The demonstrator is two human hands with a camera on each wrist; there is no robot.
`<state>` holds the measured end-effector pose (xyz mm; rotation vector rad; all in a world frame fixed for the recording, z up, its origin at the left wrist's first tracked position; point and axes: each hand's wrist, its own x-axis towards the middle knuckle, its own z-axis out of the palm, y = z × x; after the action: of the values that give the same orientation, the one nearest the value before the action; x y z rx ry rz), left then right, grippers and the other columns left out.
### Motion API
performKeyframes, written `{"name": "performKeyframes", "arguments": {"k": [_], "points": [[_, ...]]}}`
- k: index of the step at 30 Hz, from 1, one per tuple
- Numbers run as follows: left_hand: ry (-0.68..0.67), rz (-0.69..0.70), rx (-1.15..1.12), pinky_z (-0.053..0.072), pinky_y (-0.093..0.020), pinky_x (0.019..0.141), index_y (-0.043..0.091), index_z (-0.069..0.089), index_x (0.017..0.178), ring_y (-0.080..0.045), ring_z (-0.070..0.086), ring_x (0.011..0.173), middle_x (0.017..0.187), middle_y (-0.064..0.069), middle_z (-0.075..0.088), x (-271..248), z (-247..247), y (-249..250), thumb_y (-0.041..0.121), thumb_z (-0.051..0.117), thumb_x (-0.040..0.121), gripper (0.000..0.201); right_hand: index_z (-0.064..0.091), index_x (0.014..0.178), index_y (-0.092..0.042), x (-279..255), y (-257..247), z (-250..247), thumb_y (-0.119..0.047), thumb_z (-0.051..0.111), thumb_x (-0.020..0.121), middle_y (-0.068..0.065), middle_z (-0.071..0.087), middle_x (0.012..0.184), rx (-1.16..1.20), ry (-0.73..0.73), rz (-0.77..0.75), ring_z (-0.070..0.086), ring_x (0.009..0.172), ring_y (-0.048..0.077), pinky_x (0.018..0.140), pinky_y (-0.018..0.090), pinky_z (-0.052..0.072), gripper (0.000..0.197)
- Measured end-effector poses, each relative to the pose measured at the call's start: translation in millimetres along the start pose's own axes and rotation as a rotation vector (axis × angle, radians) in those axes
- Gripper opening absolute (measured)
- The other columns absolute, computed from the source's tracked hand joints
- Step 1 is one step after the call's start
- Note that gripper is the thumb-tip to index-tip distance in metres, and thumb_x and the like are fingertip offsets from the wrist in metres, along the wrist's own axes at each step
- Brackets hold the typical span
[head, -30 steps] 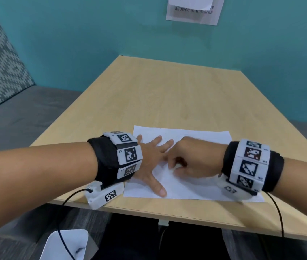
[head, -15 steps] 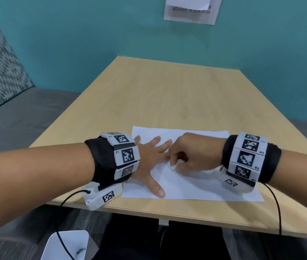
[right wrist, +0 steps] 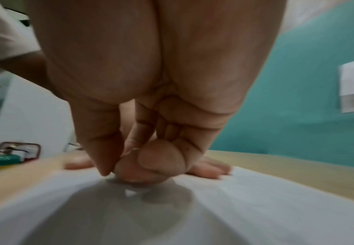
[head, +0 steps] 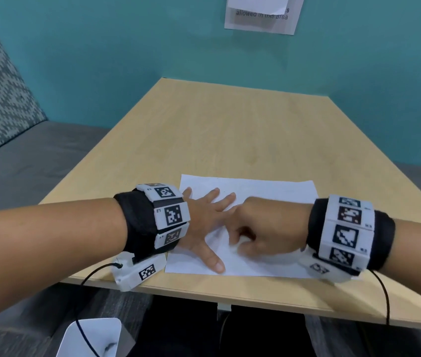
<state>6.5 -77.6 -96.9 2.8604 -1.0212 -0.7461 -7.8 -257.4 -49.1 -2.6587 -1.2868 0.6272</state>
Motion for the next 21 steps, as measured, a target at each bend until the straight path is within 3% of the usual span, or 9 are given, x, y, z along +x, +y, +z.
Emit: {"name": "performKeyframes", "arguments": {"k": [3,7,9,11,13,15,17,19,21], "points": [[-0.009,-0.016,0.023,-0.005,-0.075,0.11,0.049,-0.017,0.151,-0.024,-0.026,0.148,0.161,0.013,-0.029,1.0,1.2,-0.7,0.081,0.064,0.067,0.121,0.071,0.09,-0.014,1.7,19.9,-8.0,-0.013,0.061,0.08,-0.015,0.054,0.065,-0.024,0.093,0.106,0.049,0.057,0.001,0.062,0.02,0.039,0.014],[-0.013,-0.007,0.007,-0.005,-0.075,0.11,0.052,-0.009,0.151,-0.024,-0.027,0.148,0.161,0.01,-0.027,-0.3,-1.4,0.9,0.078,0.067,0.068,0.115,0.058,0.075,-0.019,-1.6,-7.8,5.3,-0.01,0.056,0.081,-0.016,0.045,0.06,-0.044,-0.001,-0.02,0.043,0.055,0.002,0.055,0.017,0.032,0.011],[-0.014,-0.006,0.006,-0.005,-0.075,0.109,0.052,-0.012,0.15,-0.024,-0.027,0.148,0.161,0.011,-0.027,-0.1,-0.7,0.0,0.079,0.067,0.067,0.118,0.062,0.081,-0.019,0.6,1.2,0.1,-0.01,0.057,0.081,-0.019,0.046,0.06,-0.065,0.007,0.015,0.044,0.055,0.0,0.056,0.014,0.033,0.01],[-0.025,-0.014,0.015,-0.005,-0.075,0.109,0.049,-0.017,0.151,-0.024,-0.027,0.148,0.161,0.013,-0.028,0.6,-0.5,-0.6,0.08,0.065,0.067,0.121,0.069,0.087,-0.016,2.8,17.7,-8.1,-0.012,0.058,0.08,-0.02,0.049,0.06,-0.065,0.086,0.085,0.046,0.054,-0.001,0.061,0.018,0.038,0.013],[-0.026,-0.018,0.025,-0.005,-0.075,0.11,0.048,-0.015,0.152,-0.024,-0.027,0.148,0.161,0.012,-0.028,-0.1,-1.3,0.1,0.08,0.065,0.068,0.12,0.066,0.076,-0.016,2.7,13.8,-5.5,-0.011,0.057,0.079,-0.013,0.051,0.057,-0.069,0.09,0.088,0.045,0.053,0.005,0.06,0.024,0.04,0.011],[-0.033,-0.016,0.026,-0.004,-0.074,0.11,0.045,-0.009,0.154,-0.024,-0.027,0.148,0.161,0.01,-0.028,-1.4,-2.9,2.0,0.077,0.067,0.069,0.118,0.057,0.066,-0.022,-0.7,-7.7,4.7,-0.01,0.056,0.079,-0.011,0.048,0.056,-0.039,0.008,-0.01,0.043,0.052,0.006,0.056,0.023,0.037,0.017],[-0.033,-0.014,0.022,-0.004,-0.075,0.11,0.046,-0.012,0.153,-0.024,-0.027,0.148,0.161,0.009,-0.029,-0.6,-2.0,1.3,0.078,0.067,0.068,0.121,0.063,0.076,-0.02,-1.8,-7.4,5.2,-0.012,0.057,0.08,-0.015,0.048,0.058,-0.024,-0.038,-0.021,0.045,0.053,0.002,0.055,0.017,0.034,0.011],[-0.029,-0.009,0.021,-0.004,-0.075,0.109,0.049,-0.019,0.15,-0.025,-0.026,0.148,0.161,0.011,-0.029,-1.0,-1.6,0.6,0.08,0.065,0.066,0.123,0.07,0.09,-0.015,1.4,14.6,-5.8,-0.012,0.059,0.08,-0.017,0.051,0.061,-0.049,0.052,0.068,0.048,0.055,-0.002,0.059,0.016,0.036,0.016],[-0.038,-0.022,0.033,-0.004,-0.074,0.11,0.047,-0.022,0.15,-0.024,-0.026,0.148,0.16,0.011,-0.03,-2.0,-2.0,1.2,0.08,0.065,0.068,0.123,0.07,0.089,-0.015,1.6,23.4,-8.9,-0.013,0.059,0.08,-0.017,0.051,0.061,-0.055,0.11,0.117,0.047,0.055,-0.001,0.062,0.019,0.037,0.015]]}}
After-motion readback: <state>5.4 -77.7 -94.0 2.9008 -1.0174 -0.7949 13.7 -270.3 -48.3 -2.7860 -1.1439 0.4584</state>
